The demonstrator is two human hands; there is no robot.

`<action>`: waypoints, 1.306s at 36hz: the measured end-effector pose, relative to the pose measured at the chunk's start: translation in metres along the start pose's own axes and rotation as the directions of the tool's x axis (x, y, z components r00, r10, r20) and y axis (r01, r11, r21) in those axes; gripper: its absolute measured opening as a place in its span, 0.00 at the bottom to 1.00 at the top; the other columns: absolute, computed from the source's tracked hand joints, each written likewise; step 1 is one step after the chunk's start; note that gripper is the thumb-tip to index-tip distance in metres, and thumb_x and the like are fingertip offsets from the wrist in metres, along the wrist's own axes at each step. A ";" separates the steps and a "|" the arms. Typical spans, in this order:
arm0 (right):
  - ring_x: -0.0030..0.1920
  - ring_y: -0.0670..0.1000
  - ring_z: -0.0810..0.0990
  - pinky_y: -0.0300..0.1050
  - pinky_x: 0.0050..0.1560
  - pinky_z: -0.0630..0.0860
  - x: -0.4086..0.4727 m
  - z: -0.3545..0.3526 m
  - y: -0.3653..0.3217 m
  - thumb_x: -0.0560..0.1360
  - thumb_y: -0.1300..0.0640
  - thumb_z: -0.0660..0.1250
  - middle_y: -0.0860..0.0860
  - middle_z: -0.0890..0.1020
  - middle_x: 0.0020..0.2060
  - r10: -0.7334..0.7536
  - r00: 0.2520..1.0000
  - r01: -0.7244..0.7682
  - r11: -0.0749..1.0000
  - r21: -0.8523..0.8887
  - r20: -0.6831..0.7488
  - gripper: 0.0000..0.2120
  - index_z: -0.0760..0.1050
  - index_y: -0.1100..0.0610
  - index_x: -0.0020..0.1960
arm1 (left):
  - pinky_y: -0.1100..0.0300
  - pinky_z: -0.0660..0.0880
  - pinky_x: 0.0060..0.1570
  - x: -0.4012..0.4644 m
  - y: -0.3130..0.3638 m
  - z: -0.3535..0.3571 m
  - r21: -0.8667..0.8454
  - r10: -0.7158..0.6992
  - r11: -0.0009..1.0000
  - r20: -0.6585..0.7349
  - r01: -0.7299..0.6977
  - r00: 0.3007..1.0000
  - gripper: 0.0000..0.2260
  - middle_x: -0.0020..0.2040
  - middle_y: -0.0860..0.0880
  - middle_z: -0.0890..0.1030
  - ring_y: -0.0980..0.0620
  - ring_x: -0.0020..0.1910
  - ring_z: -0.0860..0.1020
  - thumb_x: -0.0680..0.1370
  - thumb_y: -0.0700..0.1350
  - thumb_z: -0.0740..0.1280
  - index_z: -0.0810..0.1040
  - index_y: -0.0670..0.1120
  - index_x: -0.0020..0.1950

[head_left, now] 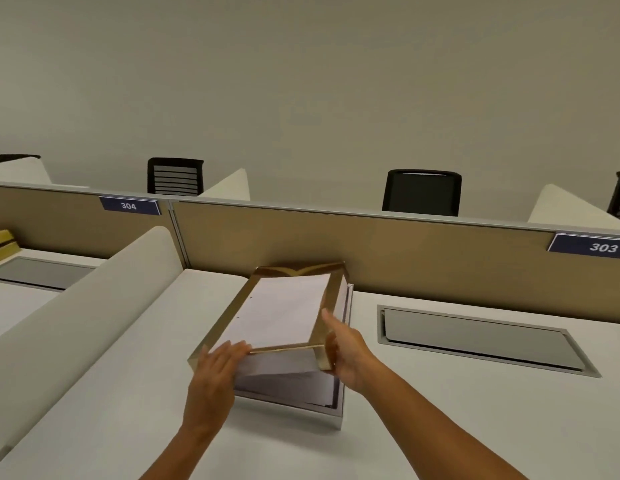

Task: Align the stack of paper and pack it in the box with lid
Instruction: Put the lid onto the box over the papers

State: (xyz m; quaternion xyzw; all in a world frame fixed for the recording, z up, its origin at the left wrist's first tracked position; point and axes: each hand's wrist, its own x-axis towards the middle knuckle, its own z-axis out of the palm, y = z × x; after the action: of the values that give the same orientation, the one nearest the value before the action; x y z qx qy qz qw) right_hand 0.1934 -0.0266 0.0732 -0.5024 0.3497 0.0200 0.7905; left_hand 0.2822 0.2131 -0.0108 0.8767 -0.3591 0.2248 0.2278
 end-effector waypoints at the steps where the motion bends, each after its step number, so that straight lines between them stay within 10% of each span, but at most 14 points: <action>1: 0.59 0.60 0.80 0.54 0.52 0.82 0.003 -0.003 0.005 0.77 0.41 0.68 0.57 0.81 0.61 -0.019 0.999 0.017 0.999 -0.041 -0.039 0.26 0.70 0.54 0.69 | 0.35 0.74 0.63 -0.001 0.002 0.005 0.001 0.010 1.000 -0.002 -0.010 1.000 0.28 0.61 0.43 0.83 0.38 0.61 0.81 0.66 0.28 0.77 0.80 0.42 0.64; 4: 0.56 0.57 0.80 0.51 0.48 0.80 0.011 -0.011 0.019 0.78 0.47 0.69 0.56 0.80 0.59 -0.054 0.989 0.037 0.993 -0.116 -0.141 0.25 0.67 0.57 0.70 | 0.31 0.70 0.64 -0.004 0.009 0.018 0.000 0.036 0.999 0.019 -0.036 0.999 0.30 0.61 0.43 0.83 0.38 0.62 0.80 0.64 0.24 0.76 0.80 0.41 0.64; 9: 0.73 0.61 0.69 0.63 0.71 0.71 0.015 -0.024 0.039 0.81 0.49 0.66 0.54 0.67 0.76 -0.076 0.976 0.034 0.979 -0.202 -0.206 0.33 0.54 0.50 0.80 | 0.29 0.68 0.64 -0.011 0.008 0.031 0.047 0.092 0.994 0.079 -0.096 0.993 0.34 0.61 0.44 0.83 0.38 0.62 0.81 0.60 0.22 0.76 0.81 0.43 0.64; 19: 0.70 0.59 0.71 0.57 0.68 0.76 0.010 -0.026 0.069 0.81 0.44 0.62 0.56 0.67 0.74 -0.158 0.961 0.014 0.845 -0.535 -0.225 0.29 0.59 0.49 0.79 | 0.36 0.74 0.62 -0.032 -0.003 0.028 0.105 0.125 0.983 0.234 -0.153 0.964 0.37 0.63 0.46 0.82 0.41 0.62 0.80 0.57 0.28 0.80 0.81 0.47 0.64; 27: 0.51 0.51 0.80 0.42 0.40 0.84 0.013 -0.035 0.069 0.82 0.44 0.59 0.51 0.76 0.65 -0.145 0.979 0.008 0.723 -0.691 -0.140 0.27 0.58 0.49 0.78 | 0.45 0.72 0.64 -0.028 -0.004 0.014 -0.022 0.159 0.987 0.359 -0.162 0.920 0.26 0.64 0.53 0.79 0.49 0.63 0.77 0.69 0.54 0.73 0.77 0.54 0.66; 31: 0.60 0.55 0.78 0.48 0.56 0.78 0.015 -0.043 0.067 0.81 0.47 0.60 0.52 0.76 0.64 -0.102 0.987 -0.034 0.619 -0.784 -0.124 0.27 0.62 0.52 0.77 | 0.50 0.76 0.60 -0.009 -0.004 0.012 -0.184 -0.004 0.980 0.359 0.075 0.933 0.30 0.58 0.54 0.82 0.55 0.55 0.79 0.77 0.69 0.52 0.77 0.52 0.68; 35: 0.62 0.56 0.77 0.49 0.60 0.78 0.024 -0.047 0.072 0.80 0.51 0.62 0.54 0.75 0.66 -0.097 0.989 -0.042 0.539 -0.841 -0.112 0.31 0.56 0.54 0.80 | 0.45 0.71 0.69 0.025 -0.013 0.020 -0.139 -0.297 0.913 0.414 0.383 0.860 0.27 0.70 0.48 0.77 0.47 0.66 0.77 0.78 0.66 0.57 0.73 0.52 0.71; 41: 0.72 0.59 0.73 0.47 0.65 0.76 0.042 -0.043 0.071 0.81 0.49 0.64 0.56 0.62 0.78 -0.298 0.954 0.100 0.446 -0.889 -0.042 0.34 0.52 0.50 0.81 | 0.44 0.66 0.72 0.059 -0.032 0.045 0.088 -0.358 0.919 0.594 0.384 0.721 0.29 0.81 0.47 0.59 0.42 0.76 0.66 0.81 0.62 0.58 0.61 0.51 0.78; 47: 0.66 0.58 0.78 0.48 0.64 0.79 0.060 -0.046 0.058 0.82 0.49 0.63 0.56 0.73 0.71 -0.290 0.955 0.085 0.457 -0.885 -0.059 0.28 0.59 0.51 0.79 | 0.47 0.67 0.73 0.071 -0.038 0.065 0.220 -0.379 0.923 0.652 0.315 0.657 0.25 0.82 0.46 0.53 0.42 0.74 0.68 0.84 0.55 0.55 0.58 0.49 0.79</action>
State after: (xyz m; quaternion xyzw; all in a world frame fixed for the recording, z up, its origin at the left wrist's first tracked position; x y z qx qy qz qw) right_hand 0.1915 -0.0543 -0.0181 -0.8689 0.3105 0.0568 0.3813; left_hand 0.3709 0.1638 -0.0316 0.9581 -0.2331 -0.1459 0.0797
